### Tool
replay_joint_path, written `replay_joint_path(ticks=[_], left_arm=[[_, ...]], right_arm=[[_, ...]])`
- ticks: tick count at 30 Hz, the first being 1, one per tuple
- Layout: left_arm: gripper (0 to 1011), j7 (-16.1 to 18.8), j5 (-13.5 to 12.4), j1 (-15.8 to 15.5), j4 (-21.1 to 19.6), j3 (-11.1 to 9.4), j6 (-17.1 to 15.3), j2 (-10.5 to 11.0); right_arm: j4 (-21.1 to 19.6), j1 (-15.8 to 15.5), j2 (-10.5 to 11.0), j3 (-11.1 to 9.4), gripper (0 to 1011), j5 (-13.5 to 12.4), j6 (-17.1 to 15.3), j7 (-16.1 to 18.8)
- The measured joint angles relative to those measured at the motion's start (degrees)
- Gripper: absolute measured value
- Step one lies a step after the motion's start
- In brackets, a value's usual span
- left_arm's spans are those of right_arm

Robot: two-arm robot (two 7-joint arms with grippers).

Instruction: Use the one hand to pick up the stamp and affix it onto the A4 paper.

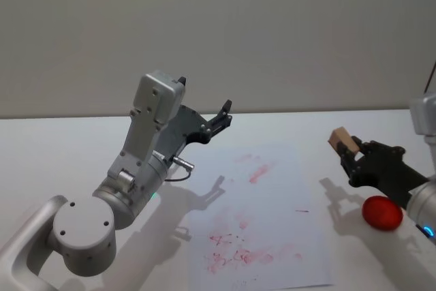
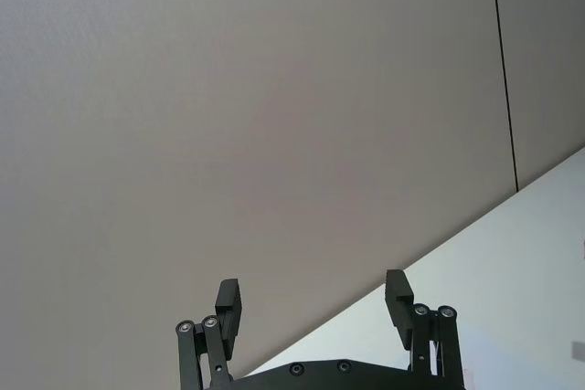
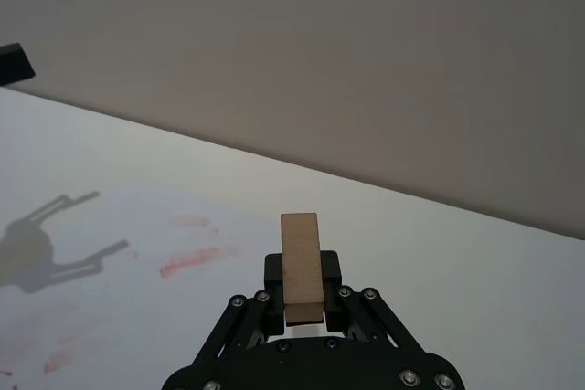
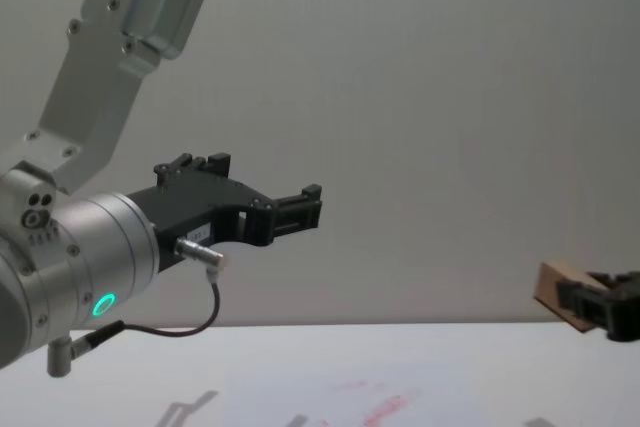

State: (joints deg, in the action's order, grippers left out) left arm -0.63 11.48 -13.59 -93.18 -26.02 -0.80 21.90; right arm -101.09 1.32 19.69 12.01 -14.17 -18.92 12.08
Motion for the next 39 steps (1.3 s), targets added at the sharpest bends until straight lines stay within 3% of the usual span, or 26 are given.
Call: replay_joint_path(ticks=[20, 39], left_arm=[[1001, 0.0, 0.0, 0.0, 0.0, 0.0, 0.0, 0.0], [1001, 0.0, 0.0, 0.0, 0.0, 0.0, 0.0, -0.01]], right_arm=[[0.1, -5.35, 4.89, -2.49, 216, 0.05, -3.49, -1.91], [2.3, -4.56, 5.11, -2.1, 216, 3.06, -4.5, 0.25]])
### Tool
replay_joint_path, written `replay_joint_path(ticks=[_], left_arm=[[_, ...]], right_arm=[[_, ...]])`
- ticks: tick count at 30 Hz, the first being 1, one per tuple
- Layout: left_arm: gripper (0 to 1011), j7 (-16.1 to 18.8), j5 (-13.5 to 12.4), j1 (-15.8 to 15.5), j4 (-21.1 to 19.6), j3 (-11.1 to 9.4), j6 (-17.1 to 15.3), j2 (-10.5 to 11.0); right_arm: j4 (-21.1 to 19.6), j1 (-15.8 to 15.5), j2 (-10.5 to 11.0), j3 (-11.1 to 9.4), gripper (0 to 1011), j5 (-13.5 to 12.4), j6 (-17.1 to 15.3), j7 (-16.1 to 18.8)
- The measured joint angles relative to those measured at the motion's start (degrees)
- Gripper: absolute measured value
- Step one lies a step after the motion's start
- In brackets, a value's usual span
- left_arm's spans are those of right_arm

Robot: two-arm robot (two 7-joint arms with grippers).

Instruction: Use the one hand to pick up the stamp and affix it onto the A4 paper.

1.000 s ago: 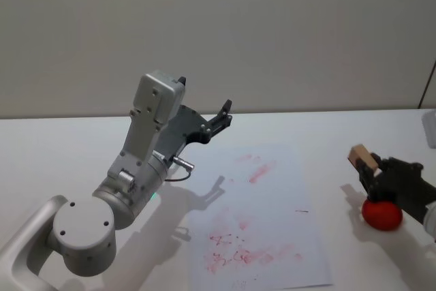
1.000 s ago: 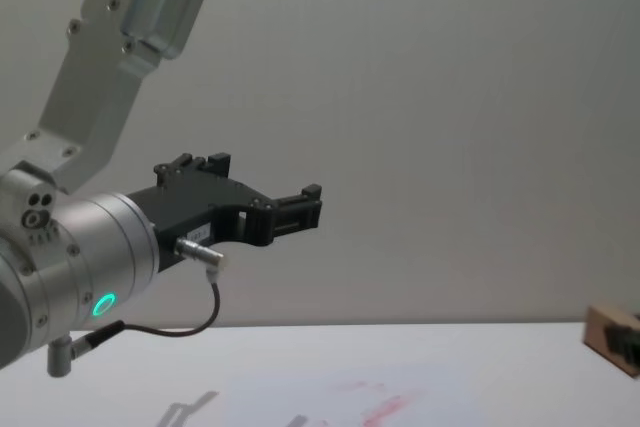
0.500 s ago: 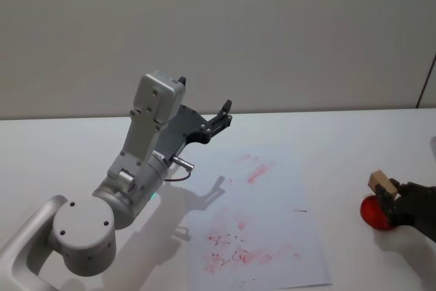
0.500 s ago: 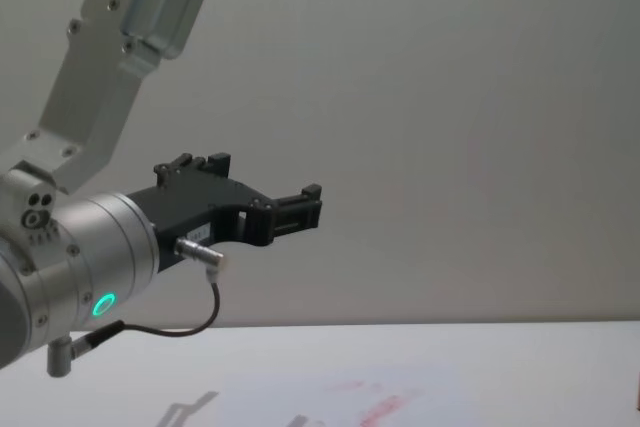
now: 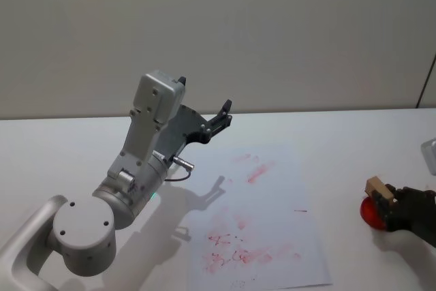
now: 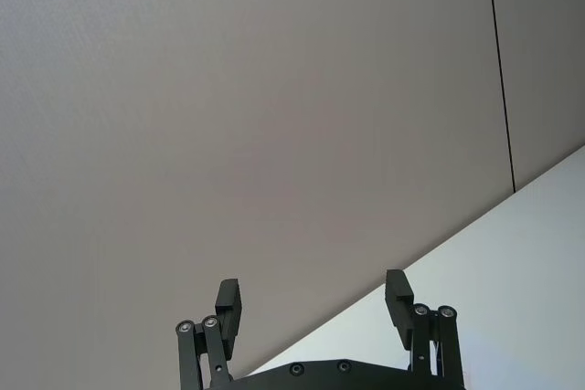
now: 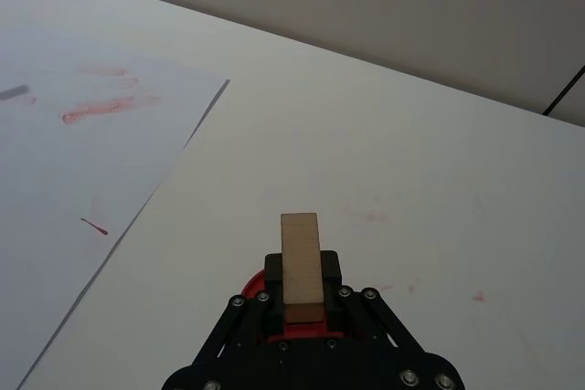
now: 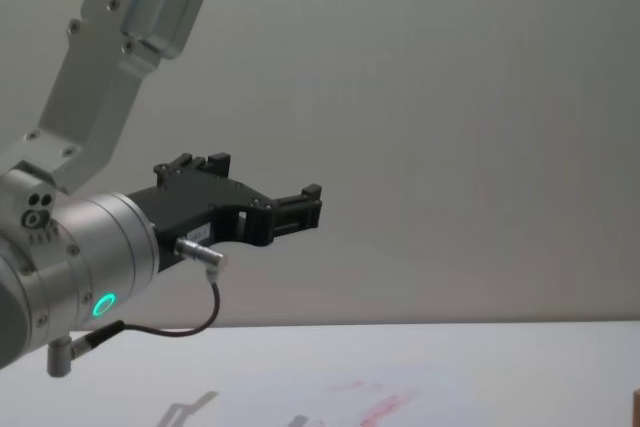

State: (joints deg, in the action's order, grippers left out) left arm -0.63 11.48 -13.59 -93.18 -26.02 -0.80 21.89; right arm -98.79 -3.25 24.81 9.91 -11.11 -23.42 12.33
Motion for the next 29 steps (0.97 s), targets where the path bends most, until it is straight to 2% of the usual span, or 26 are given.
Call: replay_joint_path(ticks=[6, 8, 10, 12, 16, 22, 24, 29], left_arm=[[1001, 0.0, 0.0, 0.0, 0.0, 0.0, 0.0, 0.0], [1001, 0.0, 0.0, 0.0, 0.0, 0.0, 0.0, 0.0], [1001, 0.0, 0.0, 0.0, 0.0, 0.0, 0.0, 0.0], [1001, 0.0, 0.0, 0.0, 0.0, 0.0, 0.0, 0.0], [1001, 0.0, 0.0, 0.0, 0.0, 0.0, 0.0, 0.0], [1001, 0.0, 0.0, 0.0, 0.0, 0.0, 0.0, 0.0], [1001, 0.0, 0.0, 0.0, 0.0, 0.0, 0.0, 0.0], [1001, 0.0, 0.0, 0.0, 0.0, 0.0, 0.0, 0.0]], right_arm=[[0.42, 0.47, -0.38, 0.4, 216, 0.74, -0.2, 0.76], [0.49, 0.56, -0.46, 0.47, 250, 0.85, -0.22, 0.9], [0.6, 0.65, -0.53, 0.57, 327, 1.02, -0.26, 1.08], [0.66, 0.75, -0.62, 0.65, 360, 1.16, -0.29, 1.22], [0.78, 0.88, -0.71, 0.74, 535, 1.34, -0.33, 1.42], [0.89, 0.98, -0.82, 0.85, 695, 1.54, -0.38, 1.64], [0.92, 1.01, -0.83, 0.87, 790, 1.58, -0.39, 1.67], [0.97, 1.08, -0.87, 0.92, 912, 1.68, -0.43, 1.75]])
